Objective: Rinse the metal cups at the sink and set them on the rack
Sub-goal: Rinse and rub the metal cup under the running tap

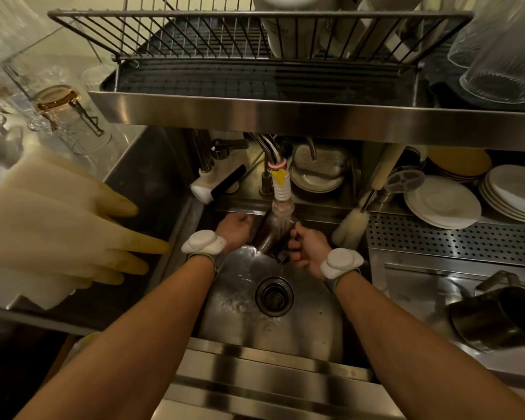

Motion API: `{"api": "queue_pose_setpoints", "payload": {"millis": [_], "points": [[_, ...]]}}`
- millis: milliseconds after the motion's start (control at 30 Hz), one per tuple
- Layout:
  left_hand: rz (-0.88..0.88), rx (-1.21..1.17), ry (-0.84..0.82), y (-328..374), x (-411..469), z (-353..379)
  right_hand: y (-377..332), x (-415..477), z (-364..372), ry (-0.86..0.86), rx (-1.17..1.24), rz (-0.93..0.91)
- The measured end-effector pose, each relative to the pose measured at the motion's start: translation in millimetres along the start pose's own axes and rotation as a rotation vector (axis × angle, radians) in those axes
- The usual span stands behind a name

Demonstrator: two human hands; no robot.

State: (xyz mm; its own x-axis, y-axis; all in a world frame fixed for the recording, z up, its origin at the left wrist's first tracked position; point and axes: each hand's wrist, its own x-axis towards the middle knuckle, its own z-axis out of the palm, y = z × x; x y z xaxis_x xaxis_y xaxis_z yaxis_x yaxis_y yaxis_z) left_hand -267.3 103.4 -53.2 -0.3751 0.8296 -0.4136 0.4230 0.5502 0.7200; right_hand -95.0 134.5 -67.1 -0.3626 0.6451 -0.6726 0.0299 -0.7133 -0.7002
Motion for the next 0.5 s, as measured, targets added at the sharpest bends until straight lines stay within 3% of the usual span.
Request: {"api": "queue_pose_setpoints", "payload": {"millis": [100,367,500], "points": [[0.0,0.056,0.021,6.0,-3.1,0.1,4.2,0.8,2.5,0.036,-0.21,-0.084],[0.081,0.039,0.189,25.7,1.4,-4.3,0.6,3.5,-0.8,0.041,-0.269,-0.139],[0.072,0.046,0.141,36.2,11.4,-8.6,-6.4,9.1,3.7,0.024,-0.233,-0.148]]}}
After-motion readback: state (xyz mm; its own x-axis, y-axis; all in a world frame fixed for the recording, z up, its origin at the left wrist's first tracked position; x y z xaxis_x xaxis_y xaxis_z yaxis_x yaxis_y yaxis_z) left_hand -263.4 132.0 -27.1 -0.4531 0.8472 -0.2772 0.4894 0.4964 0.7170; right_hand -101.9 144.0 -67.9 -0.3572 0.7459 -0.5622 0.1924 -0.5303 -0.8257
